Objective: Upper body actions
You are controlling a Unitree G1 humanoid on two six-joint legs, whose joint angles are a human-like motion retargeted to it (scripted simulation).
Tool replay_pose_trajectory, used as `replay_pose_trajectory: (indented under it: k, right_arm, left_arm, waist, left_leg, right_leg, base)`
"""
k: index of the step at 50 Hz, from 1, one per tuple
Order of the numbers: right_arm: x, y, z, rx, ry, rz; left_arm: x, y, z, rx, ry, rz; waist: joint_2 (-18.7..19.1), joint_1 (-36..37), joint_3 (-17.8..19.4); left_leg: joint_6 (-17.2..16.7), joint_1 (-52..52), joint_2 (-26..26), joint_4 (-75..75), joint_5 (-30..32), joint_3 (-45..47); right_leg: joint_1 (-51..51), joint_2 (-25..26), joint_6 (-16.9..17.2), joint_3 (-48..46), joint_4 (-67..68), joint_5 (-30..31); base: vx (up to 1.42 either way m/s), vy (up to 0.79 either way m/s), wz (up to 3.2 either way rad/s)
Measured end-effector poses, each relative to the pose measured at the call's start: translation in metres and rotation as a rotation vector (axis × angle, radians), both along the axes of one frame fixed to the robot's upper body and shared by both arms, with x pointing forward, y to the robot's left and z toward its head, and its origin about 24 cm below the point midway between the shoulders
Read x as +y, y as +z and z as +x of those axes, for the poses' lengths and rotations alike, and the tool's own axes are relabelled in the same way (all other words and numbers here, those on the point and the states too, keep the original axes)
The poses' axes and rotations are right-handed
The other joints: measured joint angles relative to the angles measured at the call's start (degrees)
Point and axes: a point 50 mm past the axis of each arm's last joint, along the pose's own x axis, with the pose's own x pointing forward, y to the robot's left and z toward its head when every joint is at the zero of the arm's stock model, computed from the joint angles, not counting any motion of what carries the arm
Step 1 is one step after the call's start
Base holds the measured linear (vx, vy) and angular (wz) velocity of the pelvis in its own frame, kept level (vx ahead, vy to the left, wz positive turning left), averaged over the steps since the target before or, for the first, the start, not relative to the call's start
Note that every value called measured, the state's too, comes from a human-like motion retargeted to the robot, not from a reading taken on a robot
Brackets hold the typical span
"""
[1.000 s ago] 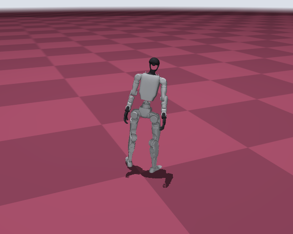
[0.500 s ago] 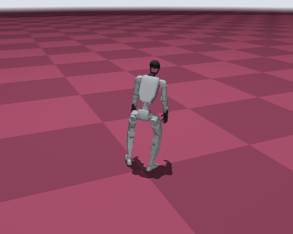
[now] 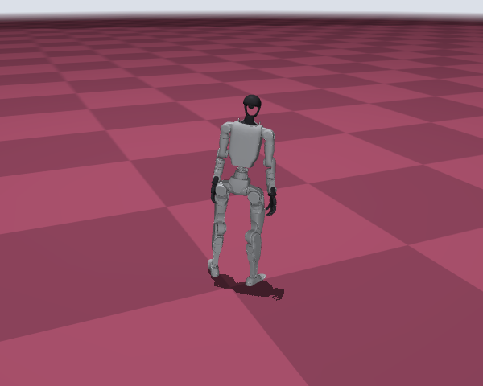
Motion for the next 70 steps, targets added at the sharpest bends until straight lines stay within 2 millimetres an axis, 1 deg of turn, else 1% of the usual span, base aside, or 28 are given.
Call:
replay_pose_trajectory:
  k: [3, 5, 8, 10, 13, 15, 18, 20, 23, 25, 27, 31, 33, 35, 37, 40, 42, 44, 46, 49, 52, 55, 57, 60, 62, 65, 67, 70]
  right_arm:
    - [-0.001, 0.003, -0.03, 0.078, -0.15, 0.016]
    - [-0.003, 0.006, -0.047, 0.113, -0.192, -0.009]
    - [-0.005, 0.01, -0.063, 0.141, -0.192, -0.069]
    - [-0.003, 0.008, -0.059, 0.116, -0.184, -0.058]
    - [0.002, 0.003, -0.037, 0.061, -0.137, -0.003]
    - [0.005, 0.0, -0.018, 0.02, -0.079, 0.026]
    - [0.012, -0.003, 0.019, -0.073, 0.019, 0.063]
    - [0.019, -0.003, 0.052, -0.163, 0.075, 0.093]
    - [0.026, 0.006, 0.111, -0.353, 0.143, 0.138]
    - [0.029, 0.019, 0.154, -0.502, 0.201, 0.168]
    - [0.032, 0.034, 0.187, -0.596, 0.284, 0.186]
    - [0.044, 0.055, 0.23, -0.653, 0.411, 0.19]
    - [0.047, 0.06, 0.239, -0.671, 0.406, 0.208]
    - [0.046, 0.061, 0.24, -0.684, 0.373, 0.224]
    - [0.046, 0.059, 0.237, -0.705, 0.328, 0.228]
    - [0.046, 0.049, 0.22, -0.723, 0.242, 0.244]
    - [0.041, 0.039, 0.2, -0.701, 0.174, 0.248]
    - [0.032, 0.028, 0.172, -0.658, 0.093, 0.237]
    - [0.024, 0.018, 0.141, -0.603, 0.019, 0.218]
    - [0.013, 0.005, 0.092, -0.488, -0.052, 0.177]
    - [0.001, 0.0, 0.046, -0.333, -0.071, 0.11]
    - [-0.018, 0.003, 0.004, -0.182, -0.035, 0.021]
    - [-0.027, 0.006, -0.013, -0.107, -0.022, -0.043]
    - [-0.021, 0.005, -0.021, -0.055, -0.136, -0.092]
    - [-0.013, 0.003, -0.019, -0.108, -0.268, -0.092]
    - [-0.002, -0.001, -0.014, -0.194, -0.357, -0.039]
    - [0.004, -0.002, -0.017, -0.175, -0.35, -0.075]
    - [0.009, -0.003, -0.004, -0.192, -0.275, -0.081]
  left_arm:
    - [-0.004, -0.002, -0.032, 0.058, 0.118, -0.003]
    - [-0.006, -0.002, -0.054, 0.107, 0.175, -0.008]
    - [-0.013, -0.001, -0.076, 0.163, 0.207, -0.02]
    - [-0.014, -0.001, -0.078, 0.159, 0.224, -0.02]
    - [-0.007, -0.001, -0.071, 0.134, 0.247, -0.007]
    - [-0.003, -0.001, -0.064, 0.124, 0.235, 0.002]
    - [0.004, -0.001, -0.043, 0.076, 0.18, 0.02]
    - [0.009, -0.001, -0.018, 0.01, 0.128, 0.034]
    - [0.011, 0.005, 0.04, -0.141, 0.003, 0.06]
    - [0.011, 0.014, 0.082, -0.267, -0.108, 0.101]
    - [0.016, 0.025, 0.115, -0.368, -0.201, 0.142]
    - [0.029, 0.05, 0.167, -0.492, -0.332, 0.198]
    - [0.028, 0.06, 0.185, -0.521, -0.375, 0.227]
    - [0.026, 0.065, 0.194, -0.545, -0.372, 0.245]
    - [0.02, 0.066, 0.197, -0.57, -0.332, 0.242]
    - [0.008, 0.061, 0.192, -0.597, -0.29, 0.212]
    - [0.002, 0.055, 0.183, -0.601, -0.282, 0.184]
    - [-0.004, 0.045, 0.166, -0.572, -0.276, 0.157]
    - [-0.007, 0.033, 0.144, -0.514, -0.265, 0.127]
    - [-0.006, 0.016, 0.1, -0.393, -0.244, 0.087]
    - [-0.005, 0.003, 0.053, -0.278, -0.211, 0.088]
    - [-0.01, -0.004, -0.002, -0.142, -0.149, 0.102]
    - [-0.013, -0.005, -0.03, -0.037, -0.095, 0.075]
    - [-0.013, -0.003, -0.05, 0.103, -0.053, 0.002]
    - [-0.014, -0.002, -0.057, 0.156, -0.029, -0.052]
    - [-0.016, -0.001, -0.067, 0.162, 0.073, -0.155]
    - [-0.014, -0.001, -0.073, 0.139, 0.127, -0.185]
    - [-0.002, -0.001, -0.068, 0.094, 0.166, -0.164]
  waist:
    - [-0.2, 1.22, 3.59]
    - [-0.19, 0.39, 2.51]
    - [0.25, -0.19, -1.12]
    - [0.3, 0.47, -1.06]
    - [0.14, 0.39, 0.41]
    - [0.07, 0.07, 0.2]
    - [0.0, -0.61, -0.1]
    - [0.05, -0.98, 0.6]
    - [2.09, 0.34, 1.95]
    - [4.64, 2.41, 3.12]
    - [5.65, 3.15, 4.02]
    - [6.49, 3.08, 5.33]
    - [6.57, 4.12, 6.7]
    - [6.14, 4.94, 7.36]
    - [5.89, 5.14, 7.15]
    - [5.52, 4.89, 6.13]
    - [4.74, 4.85, 5.22]
    - [3.7, 4.78, 4.18]
    - [2.36, 4.59, 3.57]
    - [0.09, 5.16, 2.87]
    - [0.02, 3.97, 0.54]
    - [1.31, 1.83, -2.02]
    - [1.97, -1.88, -2.59]
    - [2.54, -5.12, 2.46]
    - [2.92, -10.01, 3.6]
    - [4.1, -7.11, 3.28]
    - [4.21, -4.0, 1.97]
    - [4.79, -7.63, 2.24]
  left_leg:
    - [-0.1, 4.17, -0.31, -0.79, -0.53, 0.7]
    - [-0.1, 5.02, -0.71, -1.64, -0.73, 0.76]
    - [0.09, 4.2, -1.09, -2.39, -0.91, 0.8]
    - [0.11, 4.21, -0.97, -2.32, -1.03, 0.93]
    - [-0.02, 5.08, -0.63, -1.6, -1.59, 0.85]
    - [-0.13, 4.9, -0.31, -0.85, -2.14, 0.98]
    - [-0.23, 3.41, 0.37, 1.59, -3.53, 0.72]
    - [-0.59, 1.05, 1.63, 5.8, -5.57, -0.01]
    - [-1.61, -8.71, 6.84, 19.85, -11.33, -3.25]
    - [-2.04, -14.43, 11.05, 27.98, -15.3, -5.23]
    - [-2.68, -18.3, 14.67, 35.77, -19.2, -5.98]
    - [-3.78, -24.95, 17.57, 48.11, -24.76, -9.63]
    - [-4.34, -25.78, 18.41, 51.73, -26.27, -11.03]
    - [-4.78, -25.36, 18.15, 52.99, -26.68, -11.69]
    - [-4.64, -24.32, 17.68, 51.36, -25.81, -11.11]
    - [-4.0, -22.16, 15.92, 45.81, -22.85, -10.52]
    - [-3.18, -19.72, 13.9, 40.37, -20.47, -9.29]
    - [-2.11, -16.33, 11.05, 33.87, -18.04, -7.99]
    - [-0.75, -12.13, 7.17, 26.54, -15.34, -7.15]
    - [1.44, -4.69, 1.09, 13.54, -9.56, -4.64]
    - [2.72, 1.62, -2.4, 1.71, -4.78, -0.72]
    - [4.63, 4.66, -5.54, -4.04, -3.78, -0.12]
    - [5.22, 2.46, -5.35, -1.5, -4.65, -2.77]
    - [5.97, 3.99, -5.16, -0.32, -5.09, -2.73]
    - [5.58, 4.94, -5.88, -0.17, -6.37, -7.71]
    - [6.34, 4.39, -4.67, -0.93, -5.78, -3.74]
    - [6.38, 3.41, -3.33, -1.05, -5.18, 0.52]
    - [6.85, 2.23, -3.1, -0.99, -4.39, -1.62]
  right_leg:
    - [3.51, 0.62, -0.22, 0.39, -0.59, -0.12]
    - [3.98, 0.71, -0.05, 0.3, -0.85, -0.32]
    - [2.9, 1.07, -0.1, 0.19, -0.96, -0.57]
    - [2.77, 1.14, -0.12, 0.33, -0.73, -0.62]
    - [3.63, 1.22, -0.28, 0.29, -0.28, -0.9]
    - [3.5, 1.24, -0.33, 0.46, 0.11, -1.22]
    - [2.46, 0.91, -0.48, 0.4, 1.45, -1.99]
    - [1.0, 0.22, -0.52, 0.12, 3.69, -3.07]
    - [-5.61, -0.7, -0.4, 1.04, 12.53, -7.02]
    - [-11.43, 0.24, -0.72, 2.48, 21.32, -11.35]
    - [-15.69, 1.13, -1.59, 4.0, 28.59, -15.02]
    - [-21.6, 1.77, -3.33, 5.89, 39.79, -20.74]
    - [-22.0, 1.79, -3.89, 6.02, 43.19, -22.54]
    - [-21.46, 1.36, -4.05, 6.28, 44.38, -23.2]
    - [-20.22, 1.32, -3.85, 6.3, 42.27, -22.26]
    - [-16.64, 1.2, -3.02, 5.03, 35.09, -18.55]
    - [-13.31, 0.79, -2.14, 3.9, 28.04, -14.79]
    - [-9.51, 0.01, -1.19, 2.54, 20.77, -10.76]
    - [-5.66, -1.05, -0.48, 1.51, 14.16, -6.01]
    - [-1.21, -2.37, 0.11, 1.77, 6.59, 3.44]
    - [0.61, -2.78, 1.37, 1.16, 2.59, 11.55]
    - [0.69, -2.65, 1.54, 1.39, 2.54, 13.24]
    - [0.59, -2.92, 0.52, 0.0, 3.1, 13.23]
    - [2.78, -3.27, -0.82, -2.76, 3.37, 15.66]
    - [3.96, -4.92, -0.35, -9.47, 3.9, 17.34]
    - [1.54, -4.43, -0.76, -9.08, 4.41, 19.57]
    - [-1.34, -3.99, -0.98, -6.73, 5.65, 19.16]
    - [-2.38, -1.0, -0.46, -5.3, 7.03, 13.8]
  base:
    - [-0.07, -0.06, -0.14]
    - [0.16, 0.05, -0.01]
    - [0.2, 0.05, 0.04]
    - [-0.03, -0.02, -0.02]
    - [-0.02, -0.02, -0.01]
    - [0.0, 0.0, 0.0]
    - [0.0, 0.0, 0.0]
    - [-0.12, 0.04, 0.17]
    - [-0.24, 0.14, -0.03]
    - [-0.3, 0.14, -0.52]
    - [-0.13, 0.08, -0.75]
    - [-0.06, 0.06, -0.48]
    - [-0.04, -0.09, -0.12]
    - [0.02, -0.05, -0.02]
    - [0.0, 0.0, 0.0]
    - [-0.03, 0.0, 0.34]
    - [0.0, -0.01, 0.52]
    - [0.01, 0.05, 0.61]
    - [0.04, 0.09, 0.44]
    - [0.04, 0.13, -0.05]
    - [0.01, 0.13, 0.27]
    - [0.02, 0.25, 0.13]
    - [-0.07, 0.34, 0.32]
    - [-0.33, 0.16, 0.6]
    - [-0.35, 0.1, 1.53]
    - [-0.1, 0.14, -1.05]
    - [0.03, 0.06, -1.66]
    - [-0.19, 0.0, 0.19]
